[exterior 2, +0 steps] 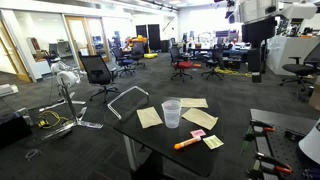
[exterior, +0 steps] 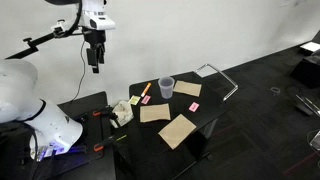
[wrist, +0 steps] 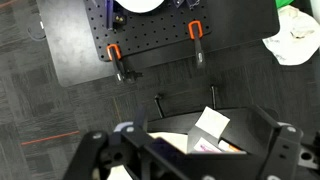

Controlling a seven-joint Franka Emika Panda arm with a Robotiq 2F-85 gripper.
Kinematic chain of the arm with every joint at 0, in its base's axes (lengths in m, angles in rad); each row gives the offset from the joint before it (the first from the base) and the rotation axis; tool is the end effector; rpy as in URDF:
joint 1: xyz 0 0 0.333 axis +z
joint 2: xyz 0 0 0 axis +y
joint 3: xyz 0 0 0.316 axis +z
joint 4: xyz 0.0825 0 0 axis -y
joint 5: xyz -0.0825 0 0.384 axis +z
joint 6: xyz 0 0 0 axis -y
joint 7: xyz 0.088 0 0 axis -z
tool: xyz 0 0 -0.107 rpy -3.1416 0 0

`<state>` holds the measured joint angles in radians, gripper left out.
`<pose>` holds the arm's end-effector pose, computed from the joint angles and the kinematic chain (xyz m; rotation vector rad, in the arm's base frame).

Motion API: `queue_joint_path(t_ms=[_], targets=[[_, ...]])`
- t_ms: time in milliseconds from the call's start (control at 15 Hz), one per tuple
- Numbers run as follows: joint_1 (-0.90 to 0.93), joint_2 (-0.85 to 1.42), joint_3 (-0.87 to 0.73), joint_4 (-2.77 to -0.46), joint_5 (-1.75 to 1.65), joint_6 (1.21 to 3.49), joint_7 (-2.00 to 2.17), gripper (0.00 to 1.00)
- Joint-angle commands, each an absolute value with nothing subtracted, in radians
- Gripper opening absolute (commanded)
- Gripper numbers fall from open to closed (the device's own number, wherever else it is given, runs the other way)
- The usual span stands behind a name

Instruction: Put the orange marker into the plastic cup.

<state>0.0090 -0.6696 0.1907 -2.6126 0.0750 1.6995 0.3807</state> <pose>0.3098 0.0698 0.4400 2.9875 -0.3837 -0.3478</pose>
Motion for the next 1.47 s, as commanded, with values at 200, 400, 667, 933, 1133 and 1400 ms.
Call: queue_joint_path(t_ms=[200,400,667,933,1133,1400], targets=[[0.014,-0.669,0.186,-2.612,0.072,1.699,0.383,1.00],[0.014,-0.669,0.186,-2.612,0.072,1.699,0.383,1.00],[0.041,-0.643,0.177,-2.623,0.086,1.800,0.309,1.00],[0.087,-0.607,0.170,-2.656,0.086,1.993,0.194,1.00],[0.129,-0.563,0.151,-2.684,0.093,2.154,0.082,1.00],[0.184,-0.455,0.107,-2.702,0.098,2.341,-0.098,1.00]])
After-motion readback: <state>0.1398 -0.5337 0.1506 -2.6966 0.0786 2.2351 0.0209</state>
